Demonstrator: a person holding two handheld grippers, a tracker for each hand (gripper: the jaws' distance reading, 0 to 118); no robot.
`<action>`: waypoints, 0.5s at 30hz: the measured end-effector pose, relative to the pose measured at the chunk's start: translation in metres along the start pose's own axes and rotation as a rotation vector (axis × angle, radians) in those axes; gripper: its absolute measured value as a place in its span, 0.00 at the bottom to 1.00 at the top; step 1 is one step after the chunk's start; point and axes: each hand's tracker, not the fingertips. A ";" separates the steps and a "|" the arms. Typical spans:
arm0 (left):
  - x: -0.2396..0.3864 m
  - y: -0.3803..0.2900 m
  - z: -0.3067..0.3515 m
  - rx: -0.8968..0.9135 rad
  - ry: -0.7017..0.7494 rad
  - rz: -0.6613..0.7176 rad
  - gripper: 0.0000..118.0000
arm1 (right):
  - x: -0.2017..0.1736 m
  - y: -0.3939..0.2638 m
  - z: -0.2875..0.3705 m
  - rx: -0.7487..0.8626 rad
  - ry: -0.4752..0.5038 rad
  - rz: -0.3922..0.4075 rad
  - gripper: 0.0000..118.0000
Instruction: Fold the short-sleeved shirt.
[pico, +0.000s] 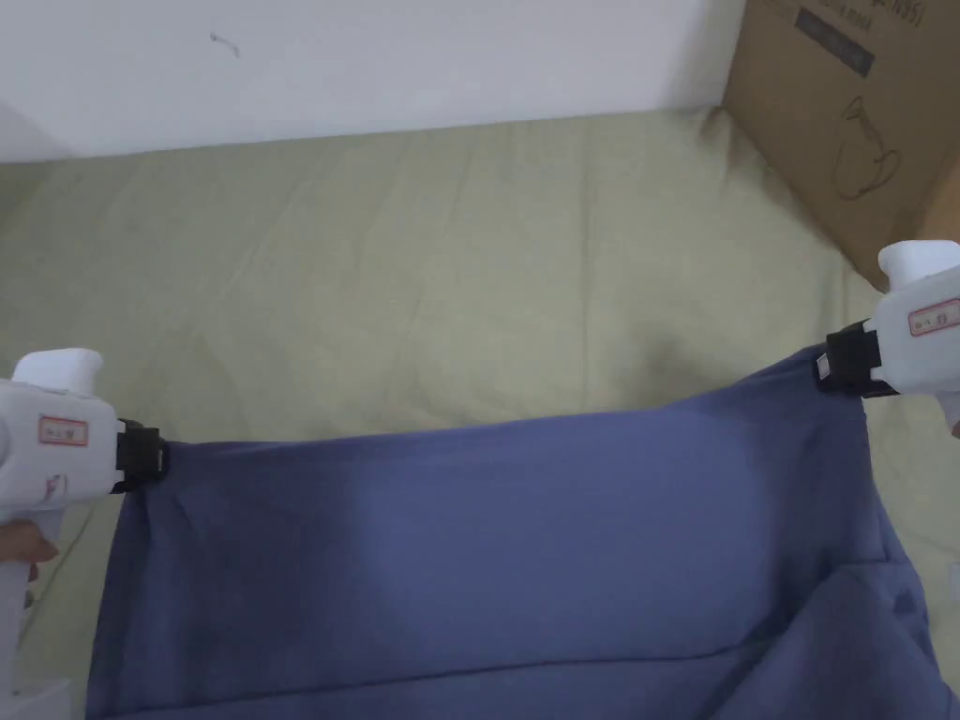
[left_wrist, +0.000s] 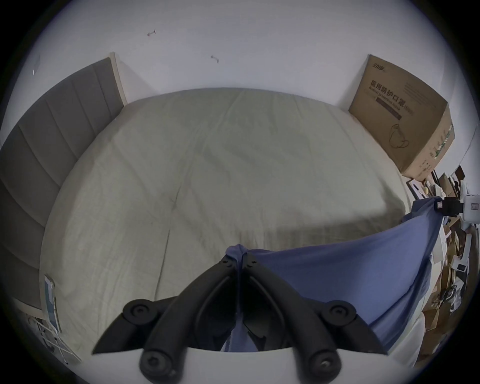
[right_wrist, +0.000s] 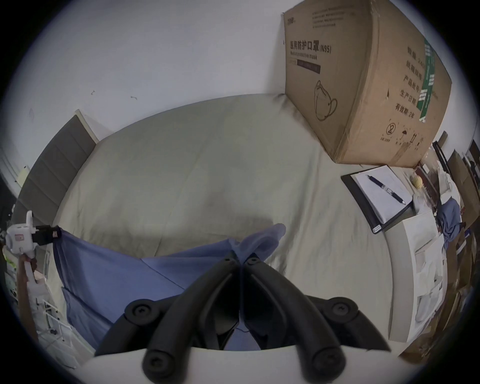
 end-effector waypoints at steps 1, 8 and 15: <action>0.001 -0.009 0.011 0.025 0.000 0.001 0.01 | 0.001 -0.007 0.007 -0.001 -0.005 0.009 0.01; -0.007 -0.101 0.070 0.009 -0.035 0.005 0.01 | 0.016 -0.095 0.058 -0.058 0.037 0.025 0.01; -0.015 -0.203 0.075 -0.099 -0.061 0.100 0.01 | 0.018 -0.199 0.061 -0.217 0.032 0.018 0.01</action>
